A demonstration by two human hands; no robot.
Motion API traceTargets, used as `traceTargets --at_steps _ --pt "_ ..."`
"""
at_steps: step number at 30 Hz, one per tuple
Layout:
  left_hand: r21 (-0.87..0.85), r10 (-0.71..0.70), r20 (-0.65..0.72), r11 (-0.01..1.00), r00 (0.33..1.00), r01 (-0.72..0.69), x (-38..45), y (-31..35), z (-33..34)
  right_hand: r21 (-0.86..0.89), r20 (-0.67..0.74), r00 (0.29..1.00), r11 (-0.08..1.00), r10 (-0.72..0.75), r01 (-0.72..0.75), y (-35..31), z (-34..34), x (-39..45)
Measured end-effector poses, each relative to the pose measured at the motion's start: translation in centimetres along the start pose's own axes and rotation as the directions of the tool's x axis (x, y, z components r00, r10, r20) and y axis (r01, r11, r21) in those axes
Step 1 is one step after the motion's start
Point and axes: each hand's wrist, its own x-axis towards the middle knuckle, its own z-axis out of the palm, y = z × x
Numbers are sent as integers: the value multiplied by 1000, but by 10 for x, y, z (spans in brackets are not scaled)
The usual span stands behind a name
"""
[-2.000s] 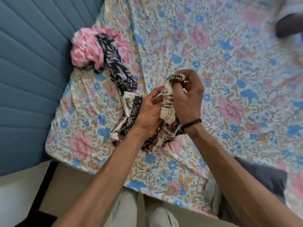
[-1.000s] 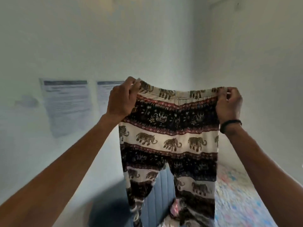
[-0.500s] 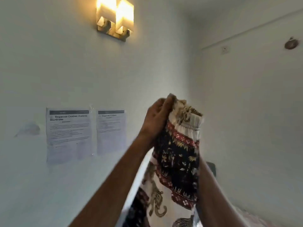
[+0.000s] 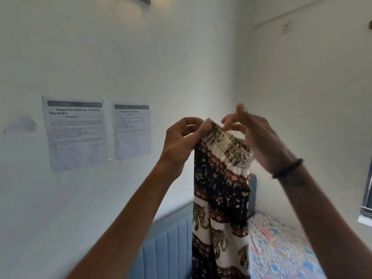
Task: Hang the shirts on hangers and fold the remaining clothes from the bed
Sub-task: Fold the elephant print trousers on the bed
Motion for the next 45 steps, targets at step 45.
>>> traceTargets --at_steps 45 --pt "493 383 111 780 917 -385 -109 -30 -81 -151 317 747 809 585 -569 12 82 -226"
